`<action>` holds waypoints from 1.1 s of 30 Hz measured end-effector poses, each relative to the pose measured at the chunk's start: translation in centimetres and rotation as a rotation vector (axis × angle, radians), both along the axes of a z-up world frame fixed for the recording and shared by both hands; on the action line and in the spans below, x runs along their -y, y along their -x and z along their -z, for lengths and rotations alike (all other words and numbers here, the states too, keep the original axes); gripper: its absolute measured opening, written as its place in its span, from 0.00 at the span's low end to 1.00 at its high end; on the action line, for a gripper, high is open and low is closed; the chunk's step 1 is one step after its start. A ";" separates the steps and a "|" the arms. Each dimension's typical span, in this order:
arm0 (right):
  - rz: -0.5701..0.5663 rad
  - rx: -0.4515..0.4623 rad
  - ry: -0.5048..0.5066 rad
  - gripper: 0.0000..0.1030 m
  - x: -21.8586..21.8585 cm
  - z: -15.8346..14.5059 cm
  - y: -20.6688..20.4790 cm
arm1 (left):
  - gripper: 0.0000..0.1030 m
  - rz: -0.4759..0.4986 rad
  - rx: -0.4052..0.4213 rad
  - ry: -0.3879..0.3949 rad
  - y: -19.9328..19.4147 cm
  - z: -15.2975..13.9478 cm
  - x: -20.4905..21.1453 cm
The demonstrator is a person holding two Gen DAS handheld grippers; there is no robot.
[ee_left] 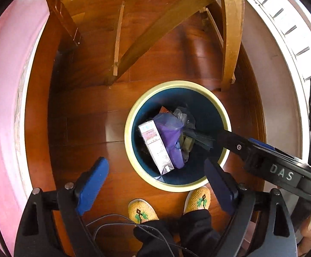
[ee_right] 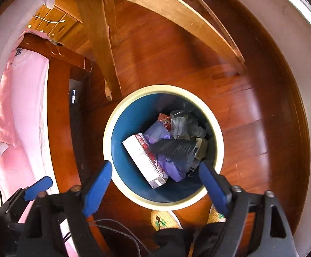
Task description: Collect trash
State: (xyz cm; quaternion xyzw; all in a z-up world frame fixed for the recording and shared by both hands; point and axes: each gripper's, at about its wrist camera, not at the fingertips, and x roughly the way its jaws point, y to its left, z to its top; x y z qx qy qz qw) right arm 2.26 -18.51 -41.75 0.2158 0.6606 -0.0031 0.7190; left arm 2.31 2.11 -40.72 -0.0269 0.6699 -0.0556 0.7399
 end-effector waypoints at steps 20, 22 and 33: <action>-0.003 0.052 0.100 0.87 -0.1 -10.2 1.4 | 0.87 -0.073 0.104 -0.003 1.1 -10.3 -1.1; -0.009 0.064 0.115 0.87 -0.2 -12.5 1.4 | 0.87 -0.082 0.114 0.007 1.2 -12.8 -1.0; -0.050 0.171 0.155 0.87 0.3 -26.2 1.2 | 0.87 -0.101 0.224 0.017 1.3 -26.4 -0.1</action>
